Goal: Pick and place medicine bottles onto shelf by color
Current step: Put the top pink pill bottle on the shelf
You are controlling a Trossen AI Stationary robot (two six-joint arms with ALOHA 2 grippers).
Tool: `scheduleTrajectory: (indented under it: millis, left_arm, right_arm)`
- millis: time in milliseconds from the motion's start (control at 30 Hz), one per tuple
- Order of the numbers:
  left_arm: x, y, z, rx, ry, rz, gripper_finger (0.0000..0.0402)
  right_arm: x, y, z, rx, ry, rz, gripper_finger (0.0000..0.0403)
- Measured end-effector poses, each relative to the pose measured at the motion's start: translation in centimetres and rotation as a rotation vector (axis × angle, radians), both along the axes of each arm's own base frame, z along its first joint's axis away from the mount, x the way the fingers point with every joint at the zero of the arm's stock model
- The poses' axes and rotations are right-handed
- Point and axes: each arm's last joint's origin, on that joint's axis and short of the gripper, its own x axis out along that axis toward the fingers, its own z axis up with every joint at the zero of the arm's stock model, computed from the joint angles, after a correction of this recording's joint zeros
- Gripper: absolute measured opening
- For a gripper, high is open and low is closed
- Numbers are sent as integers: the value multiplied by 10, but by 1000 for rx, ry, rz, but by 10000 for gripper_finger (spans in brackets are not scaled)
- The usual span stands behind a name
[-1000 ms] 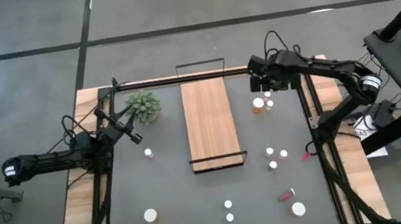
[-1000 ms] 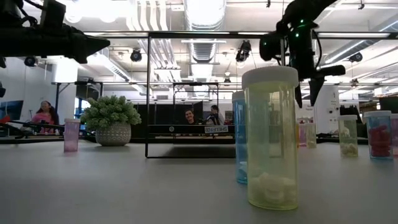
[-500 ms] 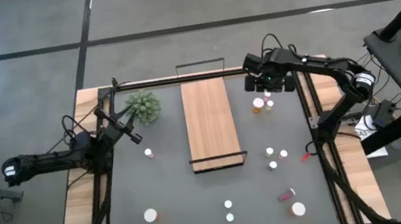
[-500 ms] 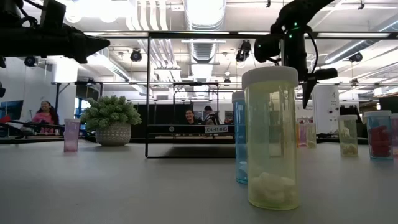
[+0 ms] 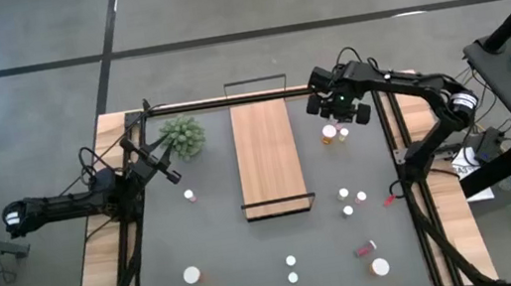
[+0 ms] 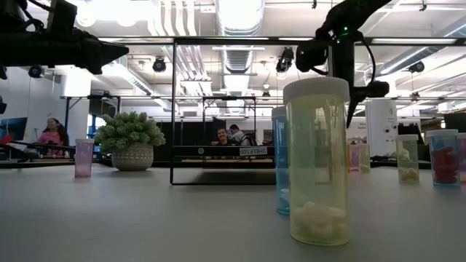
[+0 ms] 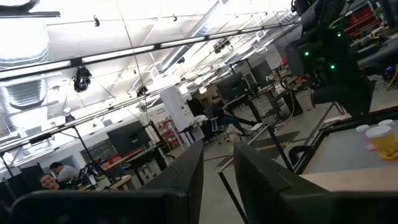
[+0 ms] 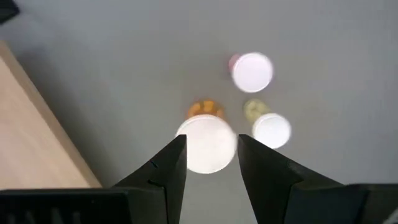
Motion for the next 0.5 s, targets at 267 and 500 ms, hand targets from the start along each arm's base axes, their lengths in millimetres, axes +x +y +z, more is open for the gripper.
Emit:
scheduleTrajectory:
  millis: [267, 500]
  left_arm:
    - [0, 0, 0, 0, 0, 0, 72]
    - [0, 0, 0, 0, 0, 0, 72]
  right_arm:
    - [6, -3, -9, 6, 8, 12, 135]
    - [6, -3, -10, 10, 18, 34, 135]
